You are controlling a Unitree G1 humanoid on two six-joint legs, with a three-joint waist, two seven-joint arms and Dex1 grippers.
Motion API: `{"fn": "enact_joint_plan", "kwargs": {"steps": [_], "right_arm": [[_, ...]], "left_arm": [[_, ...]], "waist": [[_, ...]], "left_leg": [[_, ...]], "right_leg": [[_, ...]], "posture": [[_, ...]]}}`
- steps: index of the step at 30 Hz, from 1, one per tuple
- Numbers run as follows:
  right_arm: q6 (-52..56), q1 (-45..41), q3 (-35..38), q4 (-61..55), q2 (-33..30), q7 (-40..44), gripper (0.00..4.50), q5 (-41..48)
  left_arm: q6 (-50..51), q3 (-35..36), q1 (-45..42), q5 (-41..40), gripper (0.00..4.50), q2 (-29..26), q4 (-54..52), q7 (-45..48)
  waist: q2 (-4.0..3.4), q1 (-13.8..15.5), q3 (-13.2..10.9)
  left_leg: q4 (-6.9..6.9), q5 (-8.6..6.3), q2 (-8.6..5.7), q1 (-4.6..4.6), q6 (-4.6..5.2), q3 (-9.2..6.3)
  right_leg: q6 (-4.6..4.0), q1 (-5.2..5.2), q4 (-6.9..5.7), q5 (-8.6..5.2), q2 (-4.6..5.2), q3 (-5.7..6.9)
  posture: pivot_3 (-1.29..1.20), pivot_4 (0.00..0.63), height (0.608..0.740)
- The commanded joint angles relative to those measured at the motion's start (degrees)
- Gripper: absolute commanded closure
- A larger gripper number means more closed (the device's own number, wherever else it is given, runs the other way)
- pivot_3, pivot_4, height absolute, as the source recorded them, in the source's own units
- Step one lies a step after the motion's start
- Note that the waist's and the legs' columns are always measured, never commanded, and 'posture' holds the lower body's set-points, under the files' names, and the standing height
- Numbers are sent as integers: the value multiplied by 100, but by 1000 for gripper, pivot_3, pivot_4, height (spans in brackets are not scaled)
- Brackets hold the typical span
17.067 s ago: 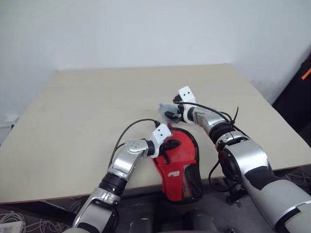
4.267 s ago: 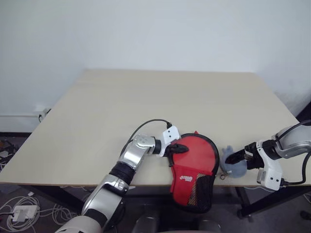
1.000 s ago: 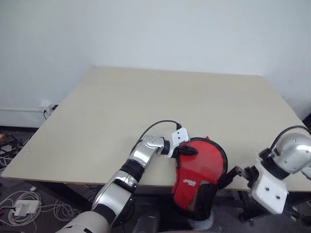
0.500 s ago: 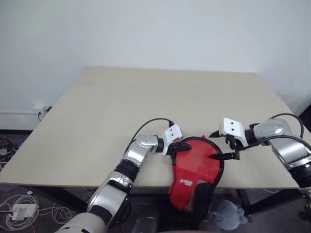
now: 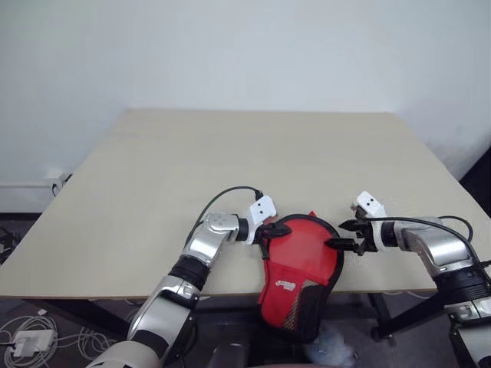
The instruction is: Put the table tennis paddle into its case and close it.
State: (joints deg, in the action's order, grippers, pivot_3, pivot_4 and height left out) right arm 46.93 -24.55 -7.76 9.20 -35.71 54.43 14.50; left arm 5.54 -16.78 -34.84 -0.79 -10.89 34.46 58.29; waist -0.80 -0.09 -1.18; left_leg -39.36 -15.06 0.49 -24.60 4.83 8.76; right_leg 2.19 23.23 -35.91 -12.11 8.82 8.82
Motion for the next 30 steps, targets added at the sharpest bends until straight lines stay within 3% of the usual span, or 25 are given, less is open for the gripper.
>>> {"fn": "enact_joint_plan", "kwargs": {"steps": [1, 6, 12, 21, 30], "right_arm": [[269, -41, 191, 19, 241, -246, 876, 178], [516, 92, 299, -247, 491, -402, 2572, 381], [601, 235, 443, -472, 610, -481, 4481, 566], [224, -423, 685, 80, 794, -763, 4481, 531], [-2064, -2062, 728, 2517, 1352, -2205, 4481, -445]], "left_arm": [[122, 40, 65, 47, 4500, -106, 70, -92], [18, 525, 211, -385, 4500, -235, -564, -171], [659, 1094, 900, -1017, 4500, -839, -1946, -94], [1168, 1471, 1554, -1280, 4500, -1231, -2638, -479], [1169, 1399, 1696, -1235, 4500, -1102, -2630, -808]], "waist": [[0, -1, 0], [-1, -9, -2], [-4, -100, -5], [-11, -123, -11], [-12, -204, -12]], "left_leg": [[-1, 0, 1, 0, 0, -1], [-1, -1, 4, -2, 4, -1], [14, -1, 8, -5, 4, -1], [17, 0, 7, -4, 2, 11], [88, 52, -13, -4, -87, 49]], "right_leg": [[-1, -1, 0, 0, -1, 0], [-2, 6, -2, 2, -4, -3], [13, 18, -1, 5, -13, -3], [-1, 20, -1, 1, -26, -10], [-22, 51, 2, 19, -27, -35]], "posture": [[0, 0, 706], [0, 0, 706], [0, 0, 706], [0, 0, 706], [0, 0, 706]]}}
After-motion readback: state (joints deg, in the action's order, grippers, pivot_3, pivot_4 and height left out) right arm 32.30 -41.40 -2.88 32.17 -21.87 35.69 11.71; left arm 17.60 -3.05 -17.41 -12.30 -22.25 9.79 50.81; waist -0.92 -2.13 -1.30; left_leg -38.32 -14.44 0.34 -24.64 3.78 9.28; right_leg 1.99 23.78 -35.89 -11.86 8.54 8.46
